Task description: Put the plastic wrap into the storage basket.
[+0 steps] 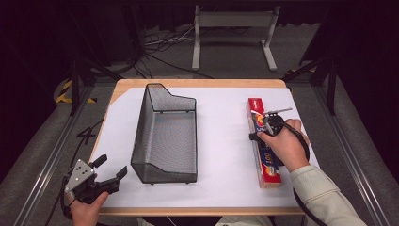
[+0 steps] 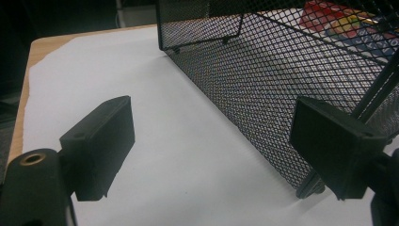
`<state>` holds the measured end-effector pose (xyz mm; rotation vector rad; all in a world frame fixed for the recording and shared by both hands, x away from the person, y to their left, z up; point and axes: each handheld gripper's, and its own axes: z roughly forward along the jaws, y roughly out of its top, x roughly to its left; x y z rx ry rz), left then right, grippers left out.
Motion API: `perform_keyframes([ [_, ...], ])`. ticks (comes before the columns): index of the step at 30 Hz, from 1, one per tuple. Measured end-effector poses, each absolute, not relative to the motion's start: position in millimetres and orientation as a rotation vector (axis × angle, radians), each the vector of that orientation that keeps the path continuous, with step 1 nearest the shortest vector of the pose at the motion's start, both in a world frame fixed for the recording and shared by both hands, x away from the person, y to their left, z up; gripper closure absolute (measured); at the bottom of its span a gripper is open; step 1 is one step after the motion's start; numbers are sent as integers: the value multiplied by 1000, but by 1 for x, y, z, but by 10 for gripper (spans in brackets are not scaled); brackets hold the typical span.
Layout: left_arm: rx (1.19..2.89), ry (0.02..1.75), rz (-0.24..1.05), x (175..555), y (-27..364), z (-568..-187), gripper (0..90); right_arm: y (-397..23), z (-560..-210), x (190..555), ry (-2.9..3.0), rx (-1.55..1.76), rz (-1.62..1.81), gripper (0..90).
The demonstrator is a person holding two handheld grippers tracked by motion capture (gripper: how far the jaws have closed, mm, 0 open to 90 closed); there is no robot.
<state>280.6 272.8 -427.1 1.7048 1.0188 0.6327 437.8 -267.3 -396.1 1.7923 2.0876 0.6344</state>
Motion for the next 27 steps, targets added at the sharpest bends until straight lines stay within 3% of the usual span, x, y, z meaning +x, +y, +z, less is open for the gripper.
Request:
perform_keyframes([
  [11,1704,1020,640,281,273,-427,152,-261,-408,446,2078,1885,502,232],
  [19,1705,1017,641,281,272,-427,150,-257,-410,451,2069,1977,371,369],
  [27,1709,1020,645,281,273,-427,150,-258,-408,452,2048,2015,367,392],
])
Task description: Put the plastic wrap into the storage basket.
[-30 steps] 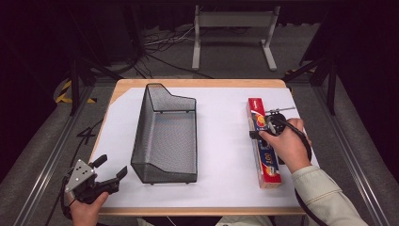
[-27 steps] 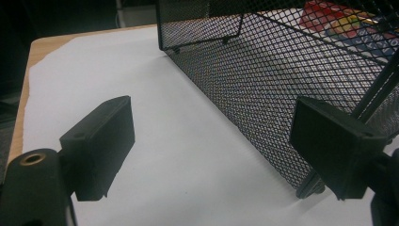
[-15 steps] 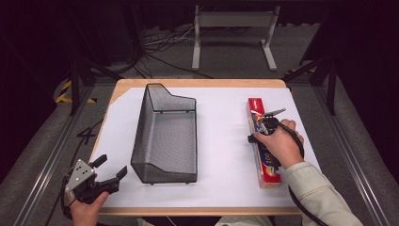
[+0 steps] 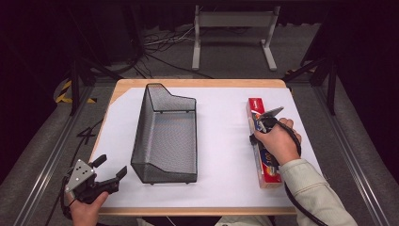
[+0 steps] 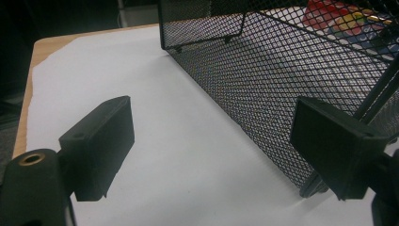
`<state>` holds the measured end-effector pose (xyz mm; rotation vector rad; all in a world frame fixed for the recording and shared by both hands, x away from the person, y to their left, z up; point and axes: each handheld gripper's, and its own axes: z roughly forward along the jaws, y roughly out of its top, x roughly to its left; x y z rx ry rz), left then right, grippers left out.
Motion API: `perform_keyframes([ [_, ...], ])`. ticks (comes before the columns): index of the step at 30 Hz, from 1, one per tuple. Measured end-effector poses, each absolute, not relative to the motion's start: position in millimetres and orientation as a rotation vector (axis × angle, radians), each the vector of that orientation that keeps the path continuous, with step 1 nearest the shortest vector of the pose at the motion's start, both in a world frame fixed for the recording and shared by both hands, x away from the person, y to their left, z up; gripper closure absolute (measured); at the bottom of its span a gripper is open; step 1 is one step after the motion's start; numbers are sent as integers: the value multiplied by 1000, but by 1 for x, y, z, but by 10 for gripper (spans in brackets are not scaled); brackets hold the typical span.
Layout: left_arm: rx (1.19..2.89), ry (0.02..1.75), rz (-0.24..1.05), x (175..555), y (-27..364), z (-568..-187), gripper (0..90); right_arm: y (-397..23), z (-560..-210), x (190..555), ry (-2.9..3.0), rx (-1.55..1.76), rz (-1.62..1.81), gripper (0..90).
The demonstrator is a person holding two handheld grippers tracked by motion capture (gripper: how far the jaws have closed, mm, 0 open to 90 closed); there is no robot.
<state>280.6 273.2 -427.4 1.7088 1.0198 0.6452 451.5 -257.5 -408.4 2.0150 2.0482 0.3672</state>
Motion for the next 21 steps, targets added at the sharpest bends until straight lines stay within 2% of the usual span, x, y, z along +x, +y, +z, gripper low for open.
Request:
perform_keyframes([
  [9,1709,1024,650,281,272,-427,151,-267,-397,447,2027,2004,436,402],
  [21,1706,1024,654,281,272,-427,152,-269,-357,434,2024,1891,617,401],
])
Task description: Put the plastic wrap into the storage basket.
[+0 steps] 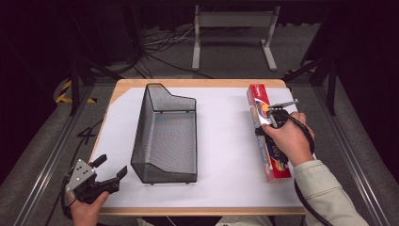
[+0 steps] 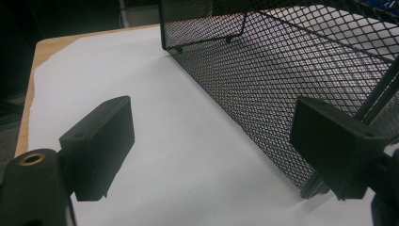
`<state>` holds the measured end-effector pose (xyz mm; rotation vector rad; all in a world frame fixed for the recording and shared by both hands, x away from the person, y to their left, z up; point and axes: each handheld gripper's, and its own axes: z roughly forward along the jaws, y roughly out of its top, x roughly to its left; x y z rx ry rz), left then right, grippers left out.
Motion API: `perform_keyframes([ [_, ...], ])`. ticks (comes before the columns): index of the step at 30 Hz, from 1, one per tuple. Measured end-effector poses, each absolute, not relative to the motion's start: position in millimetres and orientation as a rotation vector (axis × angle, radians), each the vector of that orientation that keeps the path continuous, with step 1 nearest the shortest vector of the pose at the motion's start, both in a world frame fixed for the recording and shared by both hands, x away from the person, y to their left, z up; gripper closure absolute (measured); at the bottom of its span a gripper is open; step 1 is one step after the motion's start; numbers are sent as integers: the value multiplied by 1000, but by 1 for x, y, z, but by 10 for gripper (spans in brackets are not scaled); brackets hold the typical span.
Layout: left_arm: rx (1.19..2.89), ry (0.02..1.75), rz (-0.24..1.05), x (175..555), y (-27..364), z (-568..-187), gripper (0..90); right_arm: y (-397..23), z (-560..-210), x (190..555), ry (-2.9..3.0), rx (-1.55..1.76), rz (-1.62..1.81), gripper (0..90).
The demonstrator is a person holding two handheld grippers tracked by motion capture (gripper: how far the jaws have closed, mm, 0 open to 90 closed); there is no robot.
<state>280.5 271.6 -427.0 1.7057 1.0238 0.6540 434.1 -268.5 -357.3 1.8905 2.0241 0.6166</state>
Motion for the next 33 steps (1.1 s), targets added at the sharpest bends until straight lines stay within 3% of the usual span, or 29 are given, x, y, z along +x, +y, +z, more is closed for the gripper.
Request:
perform_keyframes([
  [18,1734,1020,680,281,268,-427,152,-268,-322,412,2045,1791,846,399],
  [33,1726,1037,691,277,273,-429,153,-205,-302,415,2179,1723,956,399],
])
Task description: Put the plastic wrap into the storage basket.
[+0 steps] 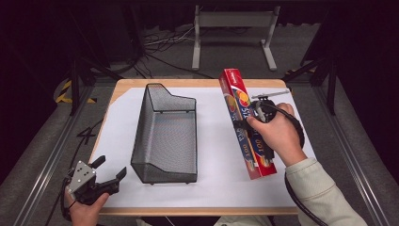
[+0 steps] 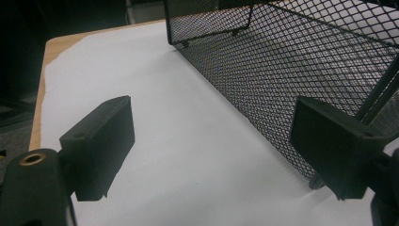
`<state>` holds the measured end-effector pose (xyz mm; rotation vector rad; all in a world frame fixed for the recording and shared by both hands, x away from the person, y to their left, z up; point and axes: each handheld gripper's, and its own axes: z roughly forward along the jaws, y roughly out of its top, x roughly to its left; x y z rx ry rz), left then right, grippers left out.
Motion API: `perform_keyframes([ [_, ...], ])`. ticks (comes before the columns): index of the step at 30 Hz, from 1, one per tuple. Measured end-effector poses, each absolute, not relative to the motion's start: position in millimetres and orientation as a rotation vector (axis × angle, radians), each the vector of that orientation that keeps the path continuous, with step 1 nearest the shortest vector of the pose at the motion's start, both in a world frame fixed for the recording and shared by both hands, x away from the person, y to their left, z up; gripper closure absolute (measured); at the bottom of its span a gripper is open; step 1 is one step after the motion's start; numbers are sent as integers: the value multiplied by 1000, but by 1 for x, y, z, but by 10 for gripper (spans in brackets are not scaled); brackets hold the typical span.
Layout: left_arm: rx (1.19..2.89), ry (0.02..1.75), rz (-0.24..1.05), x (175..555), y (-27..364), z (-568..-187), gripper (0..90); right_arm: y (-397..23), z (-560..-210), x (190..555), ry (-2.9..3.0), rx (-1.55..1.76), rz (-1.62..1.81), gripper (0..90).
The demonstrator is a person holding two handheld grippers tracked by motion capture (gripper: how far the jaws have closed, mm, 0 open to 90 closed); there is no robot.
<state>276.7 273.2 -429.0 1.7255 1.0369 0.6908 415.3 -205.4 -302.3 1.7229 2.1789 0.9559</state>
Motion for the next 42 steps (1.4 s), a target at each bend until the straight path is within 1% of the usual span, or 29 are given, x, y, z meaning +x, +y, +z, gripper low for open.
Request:
perform_keyframes([
  [7,1725,1052,696,277,274,-429,154,-176,-294,413,2244,1661,991,399],
  [13,1729,1040,690,280,271,-429,154,-158,-291,412,2291,1631,1001,399],
  [23,1725,1026,661,287,269,-429,154,-126,-293,413,2353,1615,1070,398],
  [33,1725,1020,660,288,269,-429,154,-100,-295,414,2392,1574,1063,399],
  [42,1724,1024,665,286,270,-429,154,-74,-304,420,2436,1555,1036,398],
])
